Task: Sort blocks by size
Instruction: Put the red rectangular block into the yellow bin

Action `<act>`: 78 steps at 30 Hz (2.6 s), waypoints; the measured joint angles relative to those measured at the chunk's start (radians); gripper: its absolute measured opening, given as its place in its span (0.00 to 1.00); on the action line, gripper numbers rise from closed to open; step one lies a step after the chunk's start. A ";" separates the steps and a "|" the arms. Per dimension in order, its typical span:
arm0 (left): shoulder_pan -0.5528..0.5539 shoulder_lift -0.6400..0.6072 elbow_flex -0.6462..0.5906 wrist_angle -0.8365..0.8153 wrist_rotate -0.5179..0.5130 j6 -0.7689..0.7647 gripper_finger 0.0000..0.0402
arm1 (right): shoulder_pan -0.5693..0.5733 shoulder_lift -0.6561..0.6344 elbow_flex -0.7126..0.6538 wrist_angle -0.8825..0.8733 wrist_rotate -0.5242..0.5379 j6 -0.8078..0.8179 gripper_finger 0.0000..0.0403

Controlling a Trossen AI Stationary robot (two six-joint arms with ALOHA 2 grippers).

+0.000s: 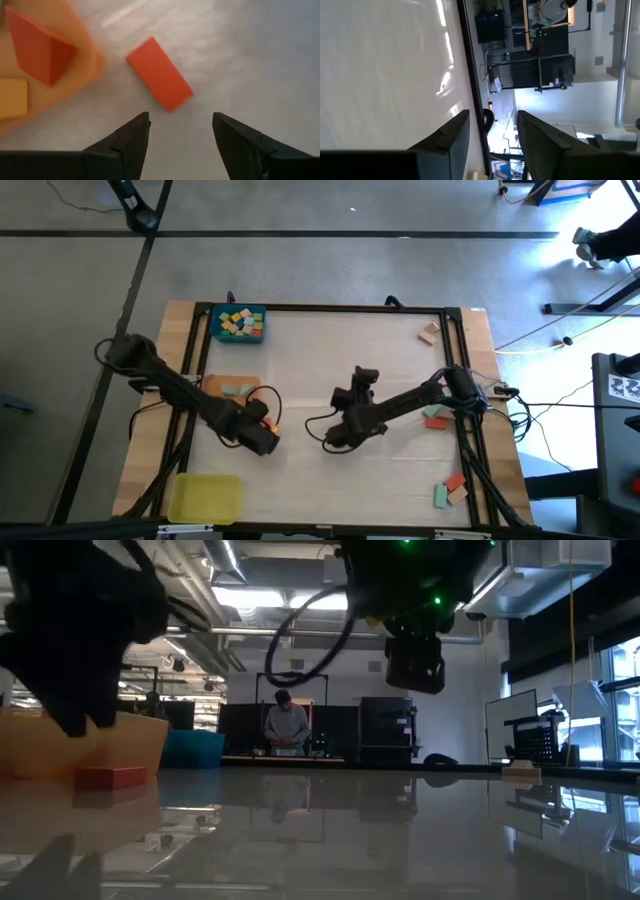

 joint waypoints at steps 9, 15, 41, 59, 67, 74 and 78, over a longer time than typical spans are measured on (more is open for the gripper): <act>0.077 0.100 0.000 0.046 -0.089 0.055 0.51 | 0.002 0.000 -0.074 0.042 0.000 0.055 0.41; 0.103 0.166 0.004 0.058 -0.076 0.067 0.51 | 0.002 0.001 -0.087 0.102 0.003 0.053 0.41; 0.051 0.116 -0.005 0.013 -0.063 -0.051 0.51 | 0.002 0.002 -0.087 0.143 -0.013 0.070 0.41; 0.058 0.212 0.000 0.030 -0.079 0.147 0.50 | 0.002 0.002 -0.086 0.209 -0.046 0.070 0.41; 0.058 0.213 0.000 0.046 -0.072 0.191 0.29 | 0.002 0.002 -0.086 0.226 -0.047 0.070 0.41; 0.058 0.190 0.056 -0.060 -0.067 0.321 0.27 | 0.002 0.002 -0.086 0.237 -0.058 0.070 0.41; 0.055 0.146 0.108 -0.132 -0.081 0.349 0.28 | 0.002 0.002 -0.086 0.233 -0.100 0.070 0.41</act>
